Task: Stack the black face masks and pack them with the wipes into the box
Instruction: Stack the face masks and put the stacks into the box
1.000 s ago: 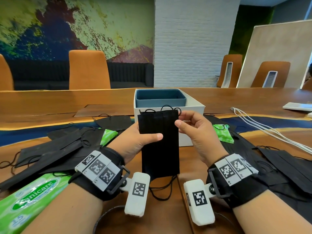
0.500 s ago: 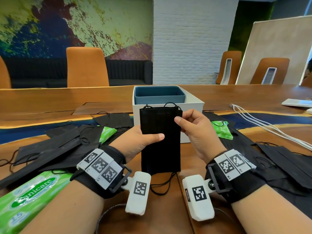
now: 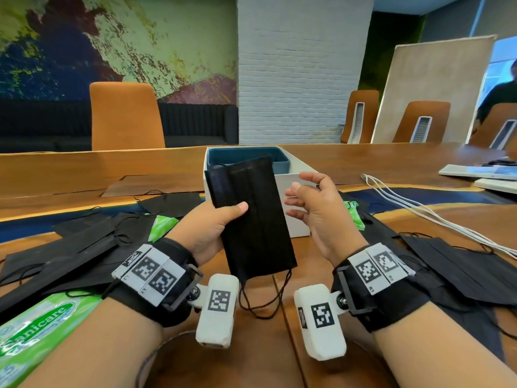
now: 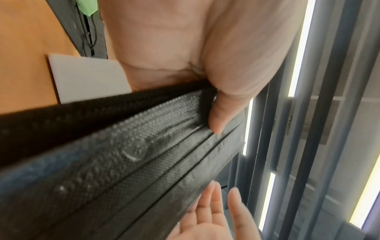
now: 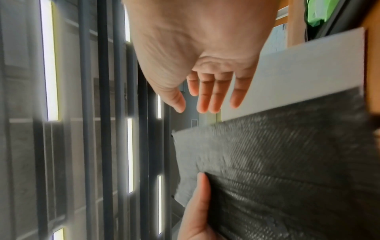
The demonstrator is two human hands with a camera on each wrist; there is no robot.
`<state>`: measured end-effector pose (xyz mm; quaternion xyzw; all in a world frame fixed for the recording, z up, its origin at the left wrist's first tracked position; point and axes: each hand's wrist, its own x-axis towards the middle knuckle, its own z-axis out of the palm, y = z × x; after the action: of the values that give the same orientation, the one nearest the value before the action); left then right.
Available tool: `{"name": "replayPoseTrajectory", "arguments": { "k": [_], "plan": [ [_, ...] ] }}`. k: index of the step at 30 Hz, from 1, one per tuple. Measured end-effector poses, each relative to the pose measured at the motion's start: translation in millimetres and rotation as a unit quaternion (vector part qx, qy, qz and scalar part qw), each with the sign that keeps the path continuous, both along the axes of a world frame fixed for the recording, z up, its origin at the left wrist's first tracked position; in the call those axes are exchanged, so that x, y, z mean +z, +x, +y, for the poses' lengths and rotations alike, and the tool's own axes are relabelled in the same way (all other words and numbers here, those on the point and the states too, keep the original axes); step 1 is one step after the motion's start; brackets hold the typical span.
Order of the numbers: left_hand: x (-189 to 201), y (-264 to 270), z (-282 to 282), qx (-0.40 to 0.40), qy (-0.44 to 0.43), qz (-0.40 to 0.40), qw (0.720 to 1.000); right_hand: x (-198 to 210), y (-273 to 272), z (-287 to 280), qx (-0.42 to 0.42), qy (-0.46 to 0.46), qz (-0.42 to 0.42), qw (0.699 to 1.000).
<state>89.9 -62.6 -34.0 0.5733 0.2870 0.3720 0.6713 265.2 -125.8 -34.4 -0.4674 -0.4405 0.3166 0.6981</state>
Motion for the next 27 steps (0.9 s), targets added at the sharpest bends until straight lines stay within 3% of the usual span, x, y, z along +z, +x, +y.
{"name": "replayPoseTrajectory", "arguments": {
  "k": [3,5,10,15,21,23,27],
  "plan": [
    [7.5,10.3,-0.7,0.014,-0.026,-0.029,0.999,9.6,20.4,-17.8,-0.057,-0.057,-0.068,0.994],
    [12.4,20.9,-3.2,0.012,-0.043,-0.04,0.998,18.3,42.8,-29.3,-0.102,-0.143,-0.152,0.973],
    [22.0,54.8,-17.2,-0.024,-0.057,-0.047,0.997,46.3,108.0,-49.4,-0.129,-0.379,-0.309,0.863],
    [20.8,81.0,-30.2,-0.059,-0.07,-0.032,0.995,52.9,162.5,-72.7,-0.204,-0.494,-0.383,0.754],
    [10.8,82.8,-34.9,-0.057,-0.071,0.0,0.996,28.6,197.5,-87.9,-0.197,-0.601,-0.447,0.633],
    [7.6,79.4,-33.4,-0.048,-0.077,0.004,0.996,22.1,201.5,-86.5,-0.194,-0.62,-0.442,0.618],
    [3.6,72.3,-27.9,-0.029,-0.089,-0.003,0.996,14.6,200.2,-79.7,-0.179,-0.629,-0.428,0.623]
  ]
}}
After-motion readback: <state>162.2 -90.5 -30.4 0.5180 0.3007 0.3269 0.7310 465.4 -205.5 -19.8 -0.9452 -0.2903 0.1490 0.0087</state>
